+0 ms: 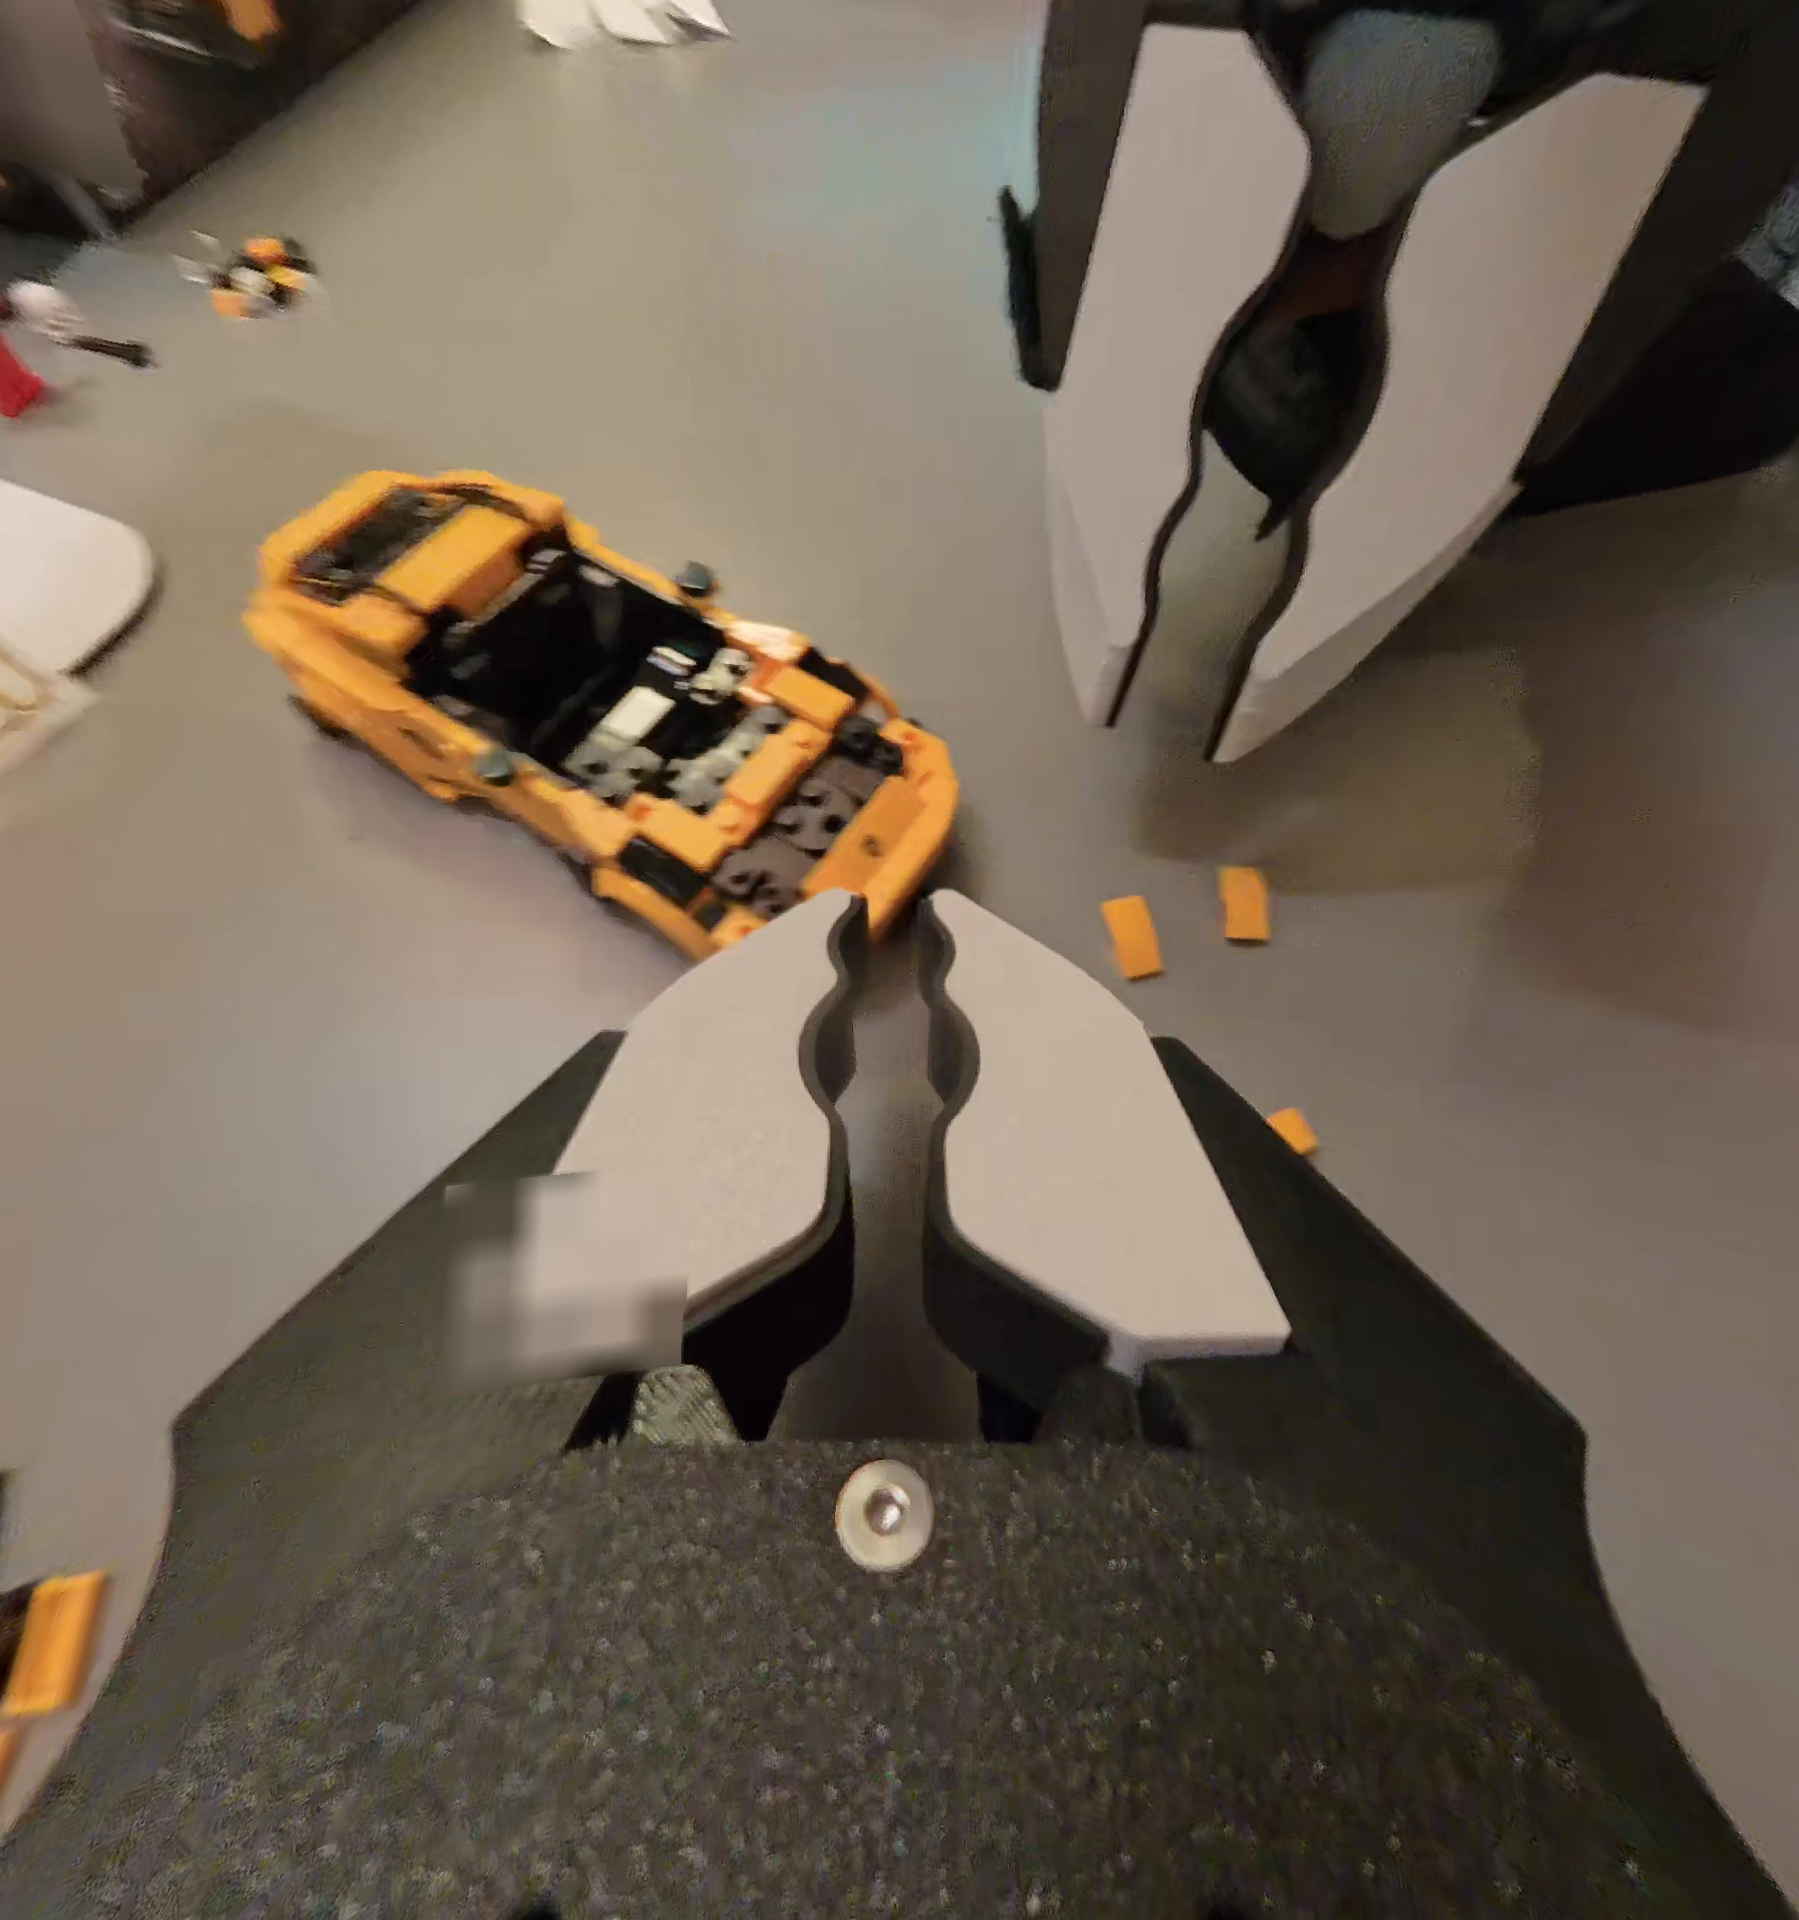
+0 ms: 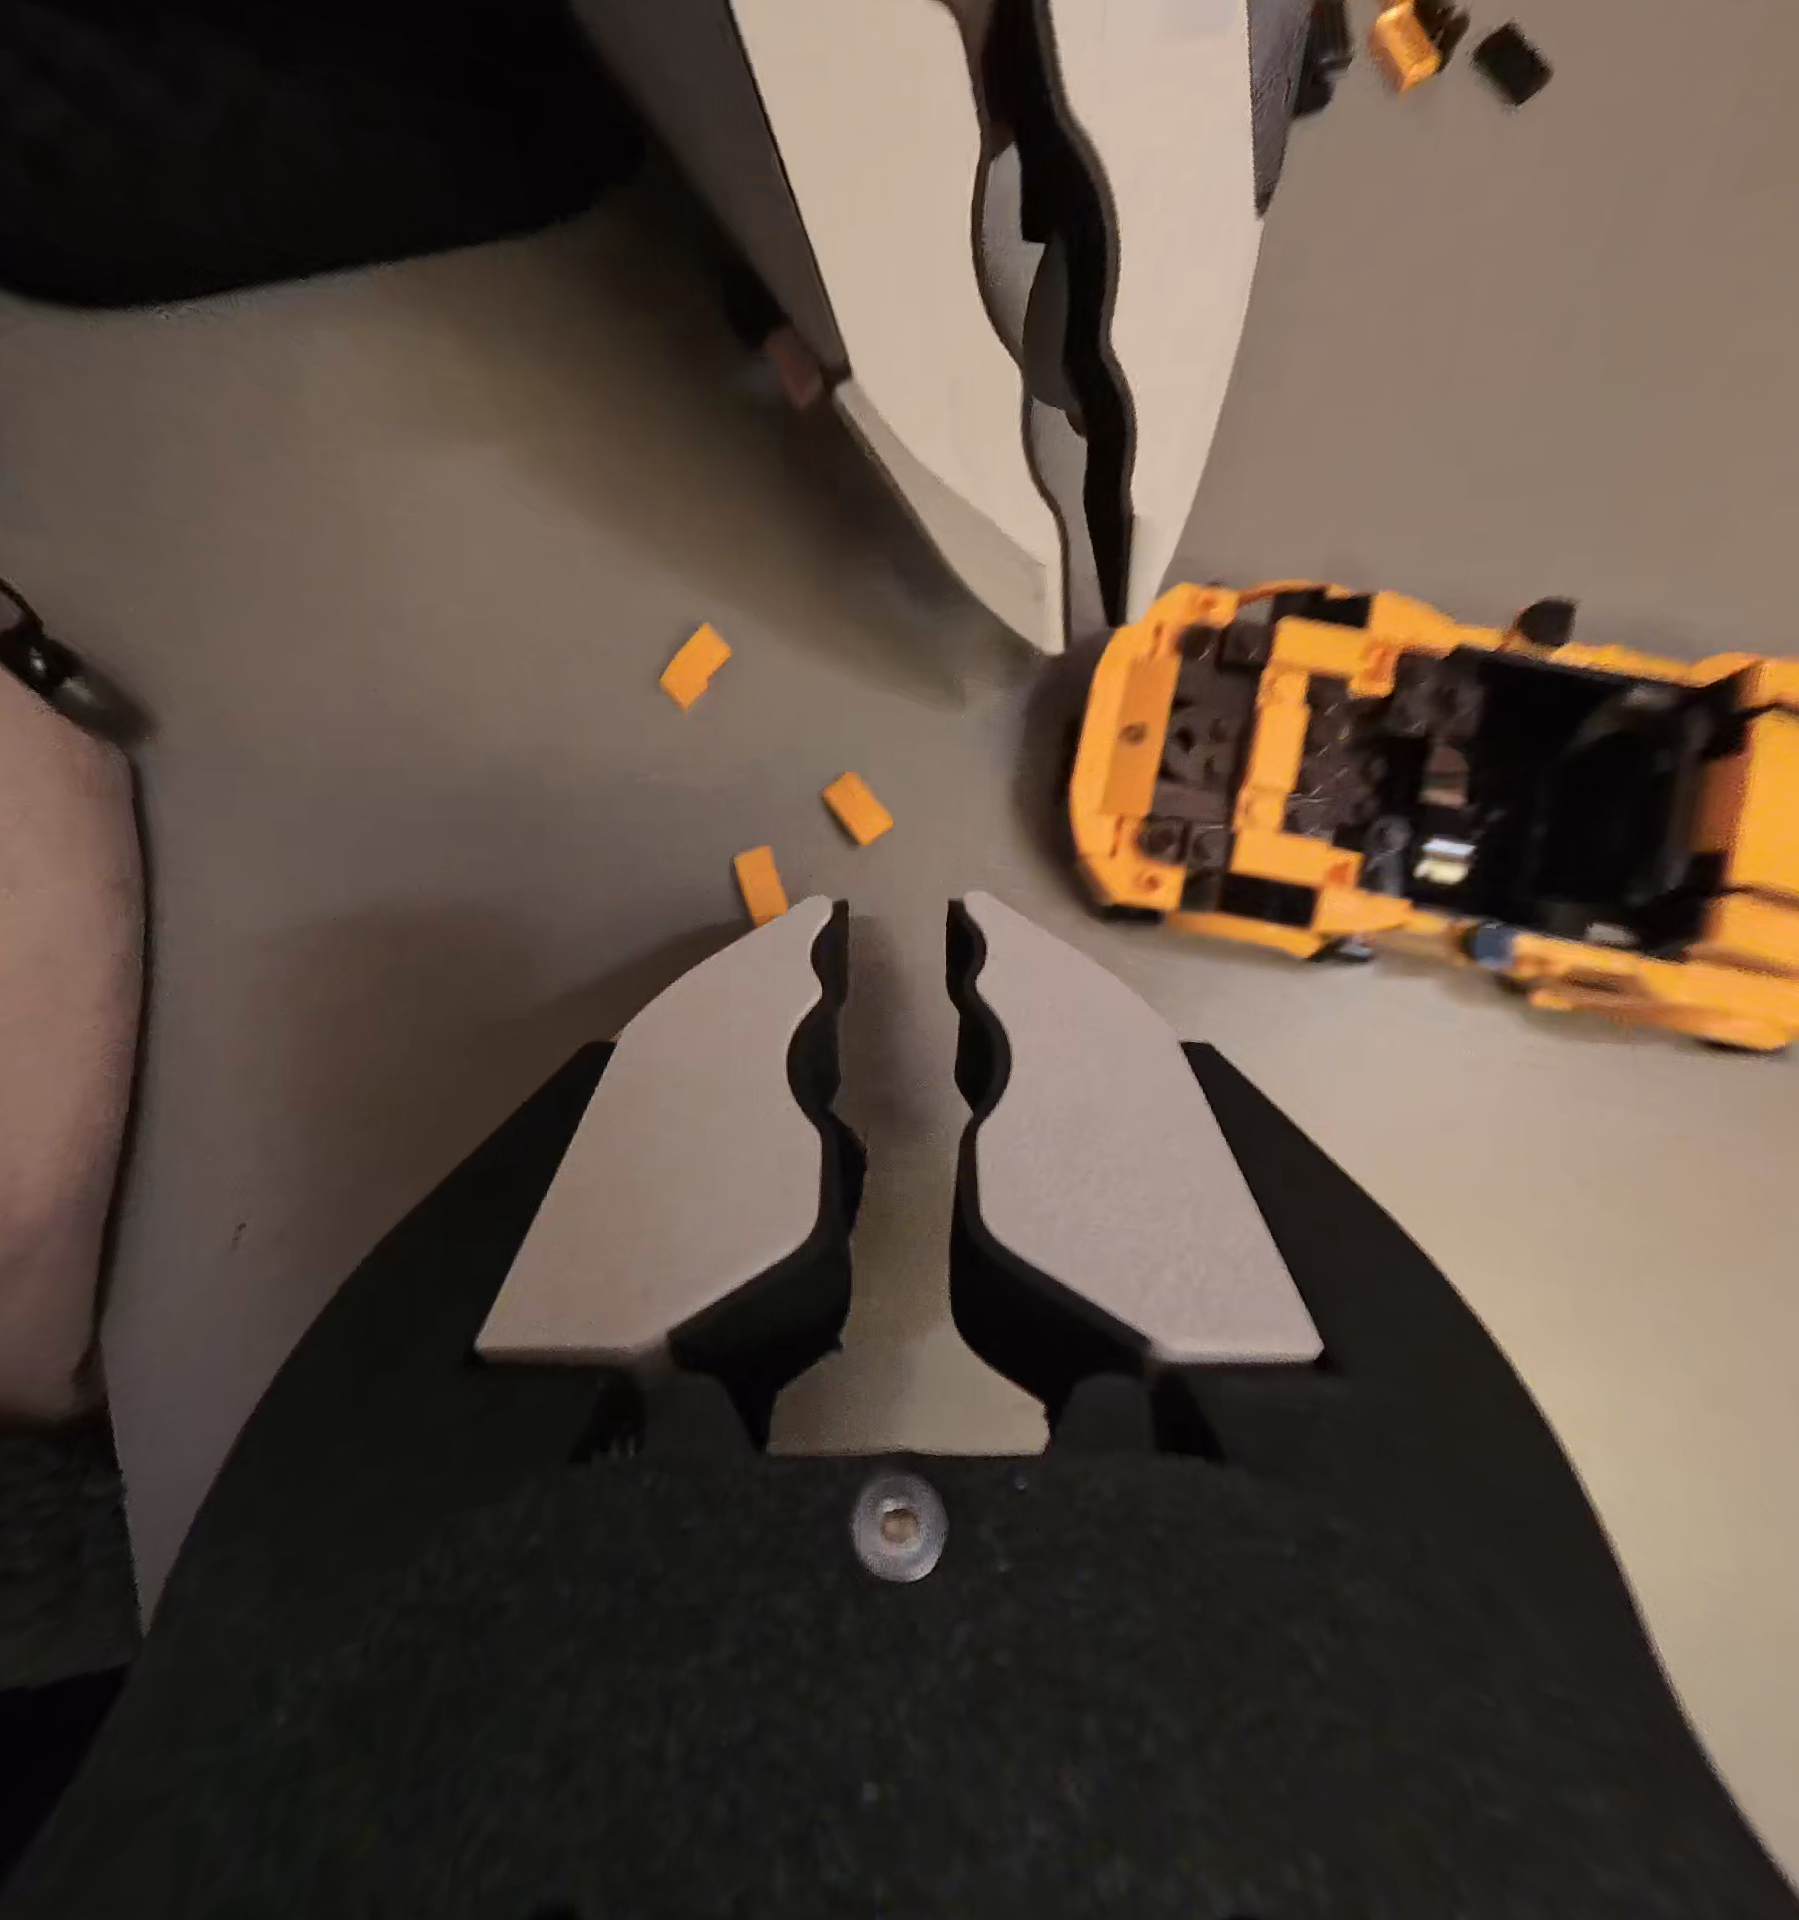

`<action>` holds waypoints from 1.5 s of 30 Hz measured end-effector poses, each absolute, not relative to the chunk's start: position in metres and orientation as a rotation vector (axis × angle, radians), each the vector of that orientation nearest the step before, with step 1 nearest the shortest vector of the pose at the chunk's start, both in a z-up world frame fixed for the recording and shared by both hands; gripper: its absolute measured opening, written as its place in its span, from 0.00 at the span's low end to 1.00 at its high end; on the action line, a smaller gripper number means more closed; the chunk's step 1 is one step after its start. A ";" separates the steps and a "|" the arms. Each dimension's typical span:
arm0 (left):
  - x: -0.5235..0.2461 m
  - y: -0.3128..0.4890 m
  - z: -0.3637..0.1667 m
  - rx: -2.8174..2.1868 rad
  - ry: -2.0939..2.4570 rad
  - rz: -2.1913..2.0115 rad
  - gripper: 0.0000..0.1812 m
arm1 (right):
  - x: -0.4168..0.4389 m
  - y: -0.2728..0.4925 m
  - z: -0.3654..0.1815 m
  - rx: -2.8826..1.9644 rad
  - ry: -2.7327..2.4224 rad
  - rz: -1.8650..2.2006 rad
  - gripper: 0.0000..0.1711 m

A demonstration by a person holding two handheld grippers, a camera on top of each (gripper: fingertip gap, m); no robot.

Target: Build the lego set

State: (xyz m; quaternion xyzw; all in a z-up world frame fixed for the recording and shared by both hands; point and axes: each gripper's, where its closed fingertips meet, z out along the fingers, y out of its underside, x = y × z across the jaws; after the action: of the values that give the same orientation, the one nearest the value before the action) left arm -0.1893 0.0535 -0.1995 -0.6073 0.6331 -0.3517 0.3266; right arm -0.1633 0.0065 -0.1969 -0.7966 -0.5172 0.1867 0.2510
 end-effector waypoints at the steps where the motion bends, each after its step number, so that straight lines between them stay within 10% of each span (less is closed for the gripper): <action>1: -0.188 0.046 -0.202 -1.599 1.694 -0.925 0.05 | -0.161 0.003 -0.201 -2.165 -1.397 0.511 0.10; 36: -0.183 0.017 -0.226 -1.914 1.685 -0.636 0.04 | -0.098 0.182 -0.185 -2.058 -1.216 0.878 0.44; 45: -0.191 0.046 -0.208 -1.948 1.449 -0.723 0.04 | -0.100 0.159 -0.192 -2.113 -1.142 0.958 0.30</action>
State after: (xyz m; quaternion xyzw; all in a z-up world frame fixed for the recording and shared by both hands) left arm -0.1908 0.0460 -0.2082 -0.7337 0.5458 -0.2724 0.2994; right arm -0.1002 0.1591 -0.1919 -0.7858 -0.4247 0.3563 0.2744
